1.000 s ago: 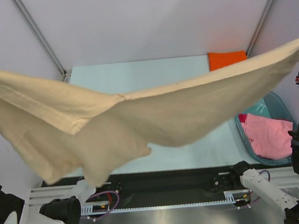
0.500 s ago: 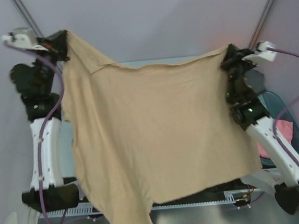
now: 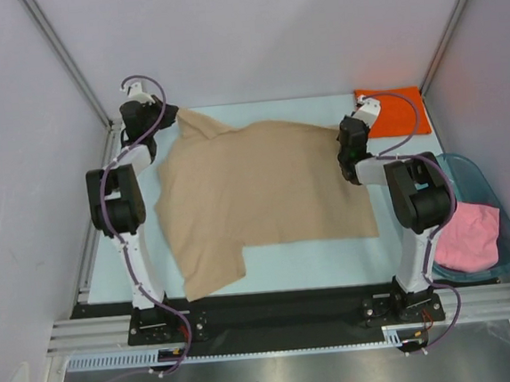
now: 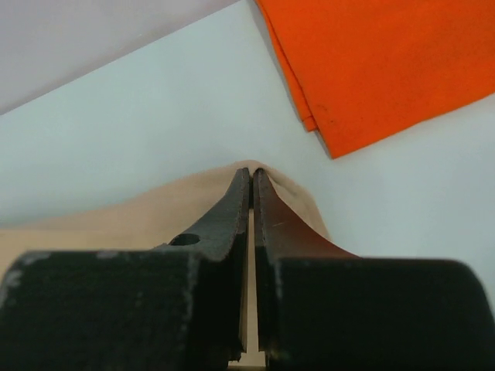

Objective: Fold and stack the t-shirts
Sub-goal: Flatten the tshirt out, then fold the tshirt

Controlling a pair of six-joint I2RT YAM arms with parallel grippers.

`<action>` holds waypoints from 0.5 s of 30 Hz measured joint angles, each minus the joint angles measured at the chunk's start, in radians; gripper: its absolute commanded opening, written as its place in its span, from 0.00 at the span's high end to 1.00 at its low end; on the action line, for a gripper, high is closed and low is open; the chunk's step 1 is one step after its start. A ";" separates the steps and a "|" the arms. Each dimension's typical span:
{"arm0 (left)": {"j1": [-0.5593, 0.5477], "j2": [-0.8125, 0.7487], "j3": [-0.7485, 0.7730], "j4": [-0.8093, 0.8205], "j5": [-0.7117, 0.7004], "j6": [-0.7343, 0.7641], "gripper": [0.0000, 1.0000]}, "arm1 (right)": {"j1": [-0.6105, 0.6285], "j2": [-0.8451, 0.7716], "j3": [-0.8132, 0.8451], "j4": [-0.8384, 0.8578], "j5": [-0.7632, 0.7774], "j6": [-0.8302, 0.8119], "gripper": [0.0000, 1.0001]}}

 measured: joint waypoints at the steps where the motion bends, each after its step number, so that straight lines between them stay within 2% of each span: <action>1: -0.001 0.051 0.043 0.001 0.013 -0.015 1.00 | -0.010 0.023 0.015 0.006 -0.005 -0.001 1.00; 5: -0.016 0.153 0.129 0.008 0.042 -0.066 1.00 | -0.044 0.065 0.070 0.021 -0.019 -0.007 1.00; 15: -0.055 0.155 0.156 0.048 0.046 -0.114 1.00 | -0.079 0.108 0.205 -0.030 -0.067 -0.005 1.00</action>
